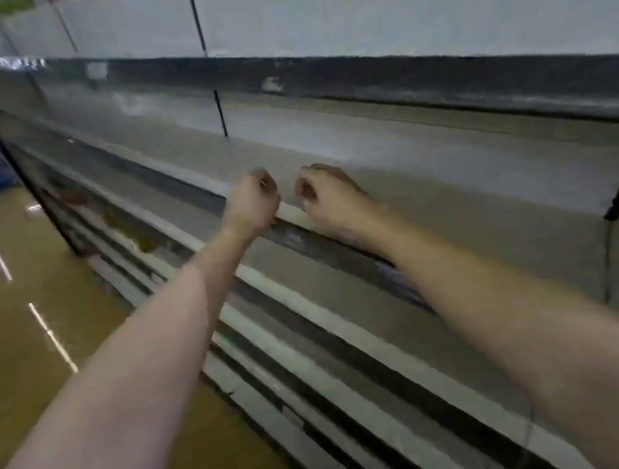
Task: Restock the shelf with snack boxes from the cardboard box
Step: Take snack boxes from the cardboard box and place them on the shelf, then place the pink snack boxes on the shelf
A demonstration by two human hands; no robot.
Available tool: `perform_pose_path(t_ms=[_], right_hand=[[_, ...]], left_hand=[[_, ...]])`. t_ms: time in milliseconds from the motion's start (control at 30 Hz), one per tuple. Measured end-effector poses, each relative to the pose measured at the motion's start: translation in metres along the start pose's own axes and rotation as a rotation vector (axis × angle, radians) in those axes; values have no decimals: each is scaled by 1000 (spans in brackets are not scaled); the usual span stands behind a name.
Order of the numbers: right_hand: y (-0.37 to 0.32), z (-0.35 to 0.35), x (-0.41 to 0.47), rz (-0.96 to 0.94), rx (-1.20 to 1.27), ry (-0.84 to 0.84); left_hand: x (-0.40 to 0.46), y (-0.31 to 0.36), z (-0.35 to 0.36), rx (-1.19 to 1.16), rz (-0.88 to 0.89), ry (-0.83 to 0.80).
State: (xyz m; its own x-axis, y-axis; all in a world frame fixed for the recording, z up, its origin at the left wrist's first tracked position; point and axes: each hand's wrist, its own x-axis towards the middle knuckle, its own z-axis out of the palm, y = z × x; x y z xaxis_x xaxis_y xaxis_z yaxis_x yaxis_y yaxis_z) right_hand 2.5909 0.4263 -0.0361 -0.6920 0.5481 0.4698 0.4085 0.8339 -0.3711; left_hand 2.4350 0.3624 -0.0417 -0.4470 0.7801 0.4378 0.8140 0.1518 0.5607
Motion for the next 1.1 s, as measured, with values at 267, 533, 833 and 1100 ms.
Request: perform_pose_path(t_ms=[267,533,833,1100], right_hand=[[-106,164,88,-226,23,-275],[-198,346,95,-317,191,-579],[-296,473,88,-509,352,-833],[-417,550,60,-883,482,-1133]], left_hand=[[-32,-197,-78,101,-392,69],[-120,-356,-124,184,-748,49],[-216,-441,-162,217,-1113,127],[-300,-448,-223,341,-1525,448]])
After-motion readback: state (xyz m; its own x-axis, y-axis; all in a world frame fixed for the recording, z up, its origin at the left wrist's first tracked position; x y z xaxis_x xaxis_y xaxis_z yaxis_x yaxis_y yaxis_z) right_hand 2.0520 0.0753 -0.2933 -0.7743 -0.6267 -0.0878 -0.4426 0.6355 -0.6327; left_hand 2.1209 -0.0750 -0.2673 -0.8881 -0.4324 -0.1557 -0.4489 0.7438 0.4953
